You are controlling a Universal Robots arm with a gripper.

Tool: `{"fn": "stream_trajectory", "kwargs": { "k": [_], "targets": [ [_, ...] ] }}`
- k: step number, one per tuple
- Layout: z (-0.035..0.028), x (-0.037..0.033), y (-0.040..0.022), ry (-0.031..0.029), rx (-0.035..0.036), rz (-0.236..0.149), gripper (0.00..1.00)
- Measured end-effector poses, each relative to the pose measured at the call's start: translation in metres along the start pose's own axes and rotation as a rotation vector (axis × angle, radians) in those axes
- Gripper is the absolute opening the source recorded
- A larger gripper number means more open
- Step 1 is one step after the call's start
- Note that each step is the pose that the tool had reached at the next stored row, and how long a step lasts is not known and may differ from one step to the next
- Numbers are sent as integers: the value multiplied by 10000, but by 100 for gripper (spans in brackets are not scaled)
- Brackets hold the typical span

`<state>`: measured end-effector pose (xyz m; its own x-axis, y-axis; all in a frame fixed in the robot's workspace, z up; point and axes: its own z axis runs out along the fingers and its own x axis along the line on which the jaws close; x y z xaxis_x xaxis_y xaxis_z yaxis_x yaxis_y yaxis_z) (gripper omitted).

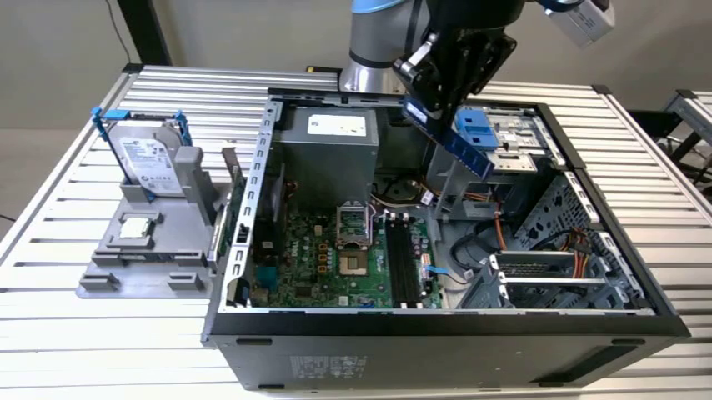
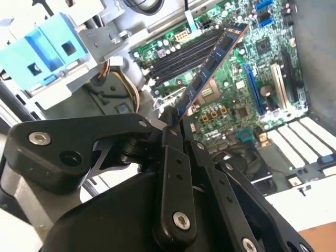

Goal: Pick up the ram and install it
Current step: 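Insert the ram into the slot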

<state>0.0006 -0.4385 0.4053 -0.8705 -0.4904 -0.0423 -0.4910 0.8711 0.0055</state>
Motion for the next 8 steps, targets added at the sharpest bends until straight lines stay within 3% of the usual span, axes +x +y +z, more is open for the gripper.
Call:
{"fn": "stream_trajectory", "kwargs": {
  "k": [8],
  "targets": [
    [0,0,0,-7,52,1218,0]
  ]
}}
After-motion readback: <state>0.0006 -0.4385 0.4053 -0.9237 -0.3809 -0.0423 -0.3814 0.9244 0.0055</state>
